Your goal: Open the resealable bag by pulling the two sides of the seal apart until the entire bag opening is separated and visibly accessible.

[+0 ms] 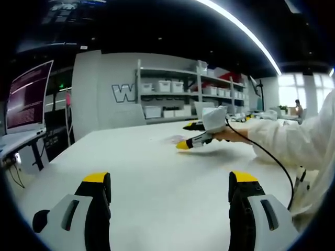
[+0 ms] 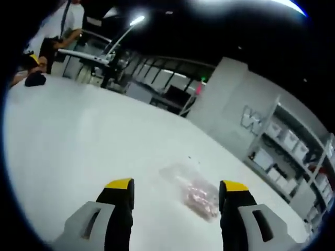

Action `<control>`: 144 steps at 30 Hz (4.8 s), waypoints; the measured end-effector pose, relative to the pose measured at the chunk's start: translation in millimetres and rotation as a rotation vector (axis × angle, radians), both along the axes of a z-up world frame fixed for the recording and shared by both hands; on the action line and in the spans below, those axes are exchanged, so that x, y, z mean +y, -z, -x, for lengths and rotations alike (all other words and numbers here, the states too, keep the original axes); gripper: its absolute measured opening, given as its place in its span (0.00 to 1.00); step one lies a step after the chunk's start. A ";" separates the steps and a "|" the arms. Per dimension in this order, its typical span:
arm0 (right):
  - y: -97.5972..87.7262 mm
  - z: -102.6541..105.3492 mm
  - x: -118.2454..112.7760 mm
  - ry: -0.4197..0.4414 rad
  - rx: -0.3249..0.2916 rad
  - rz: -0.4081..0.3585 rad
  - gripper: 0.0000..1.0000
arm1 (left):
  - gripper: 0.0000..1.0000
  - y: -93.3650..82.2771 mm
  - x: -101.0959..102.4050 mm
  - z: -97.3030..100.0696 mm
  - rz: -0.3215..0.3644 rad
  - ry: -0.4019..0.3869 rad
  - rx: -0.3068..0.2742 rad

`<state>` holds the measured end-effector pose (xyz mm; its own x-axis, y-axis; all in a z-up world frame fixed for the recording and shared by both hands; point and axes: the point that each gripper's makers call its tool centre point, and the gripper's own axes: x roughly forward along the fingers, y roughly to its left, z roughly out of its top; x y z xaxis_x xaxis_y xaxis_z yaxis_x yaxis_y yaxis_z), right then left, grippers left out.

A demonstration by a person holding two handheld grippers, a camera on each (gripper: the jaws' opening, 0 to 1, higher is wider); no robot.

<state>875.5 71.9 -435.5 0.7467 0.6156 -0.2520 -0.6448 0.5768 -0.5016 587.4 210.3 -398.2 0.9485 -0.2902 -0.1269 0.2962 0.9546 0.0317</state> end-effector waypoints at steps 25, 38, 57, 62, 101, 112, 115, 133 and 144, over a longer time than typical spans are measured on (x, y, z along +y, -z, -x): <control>2.7 -10.4 5.6 -0.003 0.000 0.011 0.59 | 0.92 1.7 -0.2 -2.5 0.005 0.001 0.005; 6.5 -17.1 11.1 0.000 0.006 0.013 0.54 | 0.92 3.6 3.9 -2.4 0.016 -0.004 0.005; 9.1 -17.8 17.8 -0.001 -0.001 0.029 0.47 | 0.92 8.4 9.4 -4.1 0.019 -0.010 0.013; 8.3 -20.0 22.9 -0.009 -0.009 0.038 0.45 | 0.92 8.8 10.0 -4.5 0.019 -0.009 0.013; 12.4 -25.5 26.8 -0.012 -0.065 0.105 0.32 | 0.92 15.4 13.1 -7.3 0.026 -0.010 0.024; 15.9 -27.8 29.3 -0.019 -0.058 0.113 0.27 | 0.92 16.5 13.7 -7.2 0.026 -0.011 0.026; 16.0 -27.7 29.4 -0.020 -0.061 0.118 0.26 | 0.92 16.5 14.1 -7.2 0.027 -0.012 0.026; 21.1 -30.3 30.7 -0.028 -0.077 0.169 0.11 | 0.91 16.3 16.6 -6.1 0.029 -0.015 0.024; 22.2 -29.9 29.1 -0.026 -0.074 0.177 0.05 | 0.91 16.0 15.4 -6.3 0.027 -0.013 0.025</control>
<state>905.5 101.1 -457.7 0.7514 0.5860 -0.3034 -0.6161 0.4586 -0.6404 593.6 225.7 -414.2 0.9489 -0.2813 -0.1429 0.2840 0.9588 -0.0014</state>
